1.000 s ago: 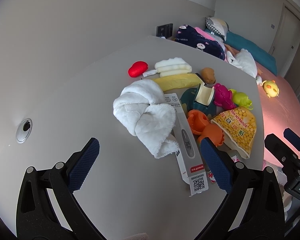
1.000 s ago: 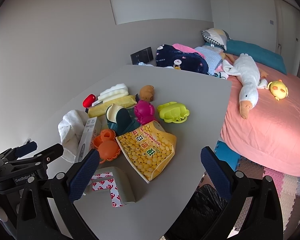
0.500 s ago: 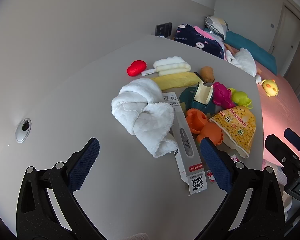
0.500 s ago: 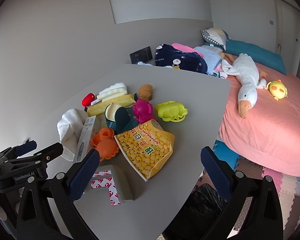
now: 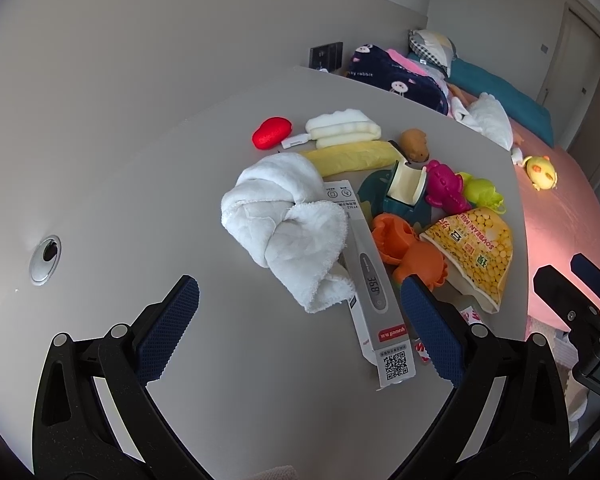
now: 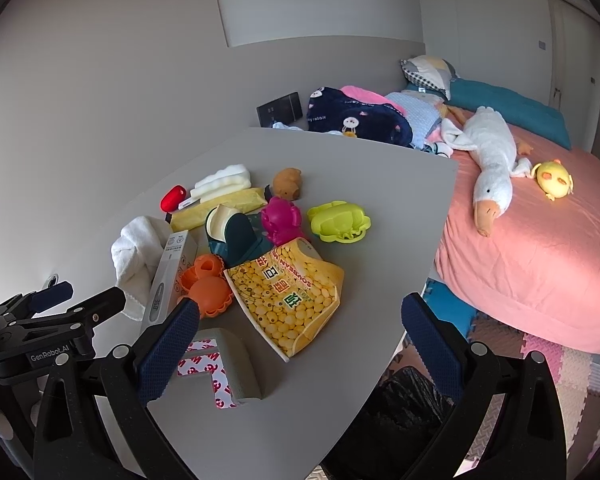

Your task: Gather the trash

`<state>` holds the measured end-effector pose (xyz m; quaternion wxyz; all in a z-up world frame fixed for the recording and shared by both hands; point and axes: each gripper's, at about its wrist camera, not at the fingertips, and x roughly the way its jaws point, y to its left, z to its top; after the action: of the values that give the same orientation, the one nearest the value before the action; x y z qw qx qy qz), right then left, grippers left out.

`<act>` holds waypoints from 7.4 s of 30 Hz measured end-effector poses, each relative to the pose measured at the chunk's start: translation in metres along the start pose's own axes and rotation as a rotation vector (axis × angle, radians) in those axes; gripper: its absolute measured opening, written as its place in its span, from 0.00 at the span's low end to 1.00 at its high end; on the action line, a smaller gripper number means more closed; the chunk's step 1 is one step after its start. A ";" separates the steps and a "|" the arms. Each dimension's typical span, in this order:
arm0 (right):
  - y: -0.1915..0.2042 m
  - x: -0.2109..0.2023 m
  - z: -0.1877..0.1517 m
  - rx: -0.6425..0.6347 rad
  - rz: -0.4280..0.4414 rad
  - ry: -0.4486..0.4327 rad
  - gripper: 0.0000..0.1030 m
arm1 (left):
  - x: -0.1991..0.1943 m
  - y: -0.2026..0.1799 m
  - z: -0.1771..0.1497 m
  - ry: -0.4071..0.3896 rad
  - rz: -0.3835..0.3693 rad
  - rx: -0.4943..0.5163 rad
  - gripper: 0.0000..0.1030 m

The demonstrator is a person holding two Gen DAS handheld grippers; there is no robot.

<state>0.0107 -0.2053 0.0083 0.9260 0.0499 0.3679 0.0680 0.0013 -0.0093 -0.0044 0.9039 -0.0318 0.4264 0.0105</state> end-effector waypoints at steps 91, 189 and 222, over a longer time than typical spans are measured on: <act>-0.089 -0.051 -0.012 0.107 -0.045 -0.075 0.37 | -0.023 -0.083 0.012 -0.120 -0.179 0.101 0.30; -0.074 -0.039 -0.033 0.063 -0.115 0.001 0.64 | -0.024 -0.085 -0.018 -0.113 -0.109 0.202 0.92; 0.045 0.043 -0.041 -0.177 0.116 0.135 0.64 | 0.008 0.011 -0.007 -0.037 -0.005 0.037 0.92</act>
<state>0.0098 -0.1518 -0.0437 0.8944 -0.0155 0.4185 0.1569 0.0010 0.0017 -0.0155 0.9120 -0.0160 0.4098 0.0009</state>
